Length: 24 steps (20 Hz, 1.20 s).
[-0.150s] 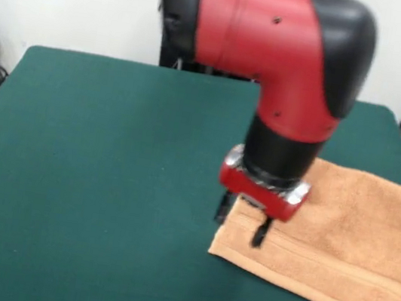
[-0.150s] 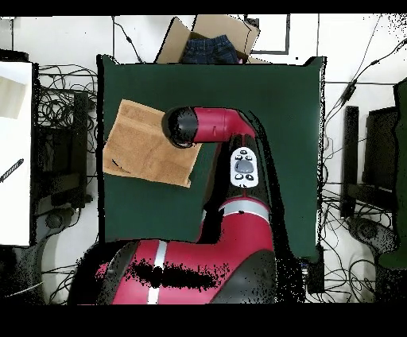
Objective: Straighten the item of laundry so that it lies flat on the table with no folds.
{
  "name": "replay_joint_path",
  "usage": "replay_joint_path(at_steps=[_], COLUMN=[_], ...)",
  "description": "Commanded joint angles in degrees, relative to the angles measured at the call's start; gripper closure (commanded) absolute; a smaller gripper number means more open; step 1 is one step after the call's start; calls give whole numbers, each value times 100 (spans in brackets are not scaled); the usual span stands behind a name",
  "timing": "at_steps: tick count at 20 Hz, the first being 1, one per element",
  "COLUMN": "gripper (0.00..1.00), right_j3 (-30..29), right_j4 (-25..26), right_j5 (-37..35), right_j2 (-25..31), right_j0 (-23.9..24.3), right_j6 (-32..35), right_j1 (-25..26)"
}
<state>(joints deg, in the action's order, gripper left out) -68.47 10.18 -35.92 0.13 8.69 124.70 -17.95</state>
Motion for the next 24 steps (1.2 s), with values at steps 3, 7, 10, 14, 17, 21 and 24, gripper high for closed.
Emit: replay_joint_path(at_steps=[3,7,10,14,17,21,24], gripper=[0,0,0,0,0,0,0], right_j3=[544,656,540,444,372,691,1104], right_j4=[760,933,944,791,655,662,819], right_j5=[-81,-44,-148,-438,-833,-1206,-1427], right_j2=[748,768,793,993,1105,1177,1179], right_j0=[166,184,143,273,339,399,402], right_j6=[-1381,-1338,-1220,-1318,-1437,-1539,-1679], right_j1=[630,723,587,500,236,168,219])
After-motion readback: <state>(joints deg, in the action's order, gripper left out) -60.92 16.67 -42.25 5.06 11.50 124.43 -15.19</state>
